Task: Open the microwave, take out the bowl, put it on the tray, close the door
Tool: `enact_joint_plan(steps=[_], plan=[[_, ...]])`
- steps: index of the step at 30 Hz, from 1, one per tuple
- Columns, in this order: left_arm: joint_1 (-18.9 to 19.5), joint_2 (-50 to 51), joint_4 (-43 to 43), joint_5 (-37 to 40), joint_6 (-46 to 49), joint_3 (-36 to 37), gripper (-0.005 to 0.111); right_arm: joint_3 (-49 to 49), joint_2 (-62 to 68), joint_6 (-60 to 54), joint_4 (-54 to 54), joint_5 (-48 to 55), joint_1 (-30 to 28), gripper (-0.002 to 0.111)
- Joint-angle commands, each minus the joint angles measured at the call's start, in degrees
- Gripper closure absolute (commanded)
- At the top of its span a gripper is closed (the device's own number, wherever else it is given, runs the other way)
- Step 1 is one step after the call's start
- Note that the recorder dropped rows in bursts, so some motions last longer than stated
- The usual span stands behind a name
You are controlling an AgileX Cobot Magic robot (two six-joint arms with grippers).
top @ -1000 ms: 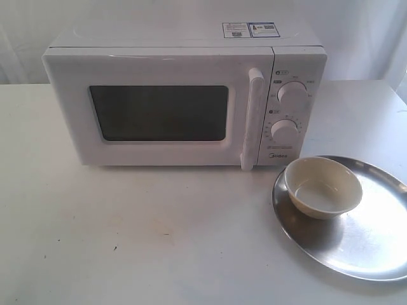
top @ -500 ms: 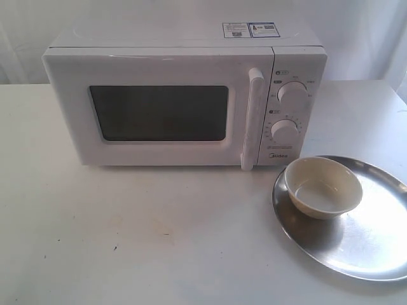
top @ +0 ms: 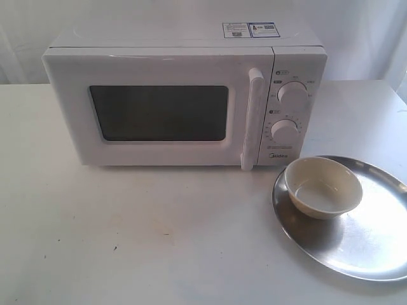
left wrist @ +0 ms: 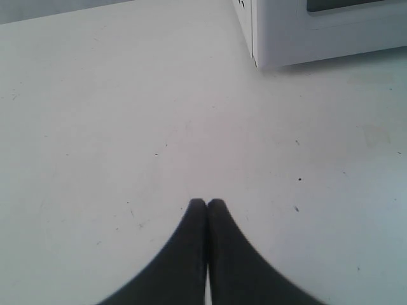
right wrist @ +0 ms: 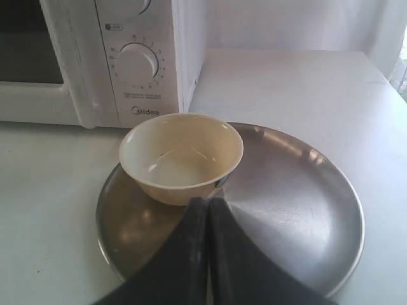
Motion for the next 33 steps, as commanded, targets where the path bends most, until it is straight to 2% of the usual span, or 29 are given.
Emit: enact_joint_plan(steps=[1, 33], plan=[[-0.2, -0.1, -0.4, 0.1, -0.2, -0.1, 0.107, 0.3, -0.4, -5.1, -0.6, 0.0, -0.3, 0.108], [-0.2, -0.1, -0.4, 0.1, -0.2, -0.1, 0.107, 0.3, -0.4, -2.5, 0.1, -0.1, -0.3, 0.108]])
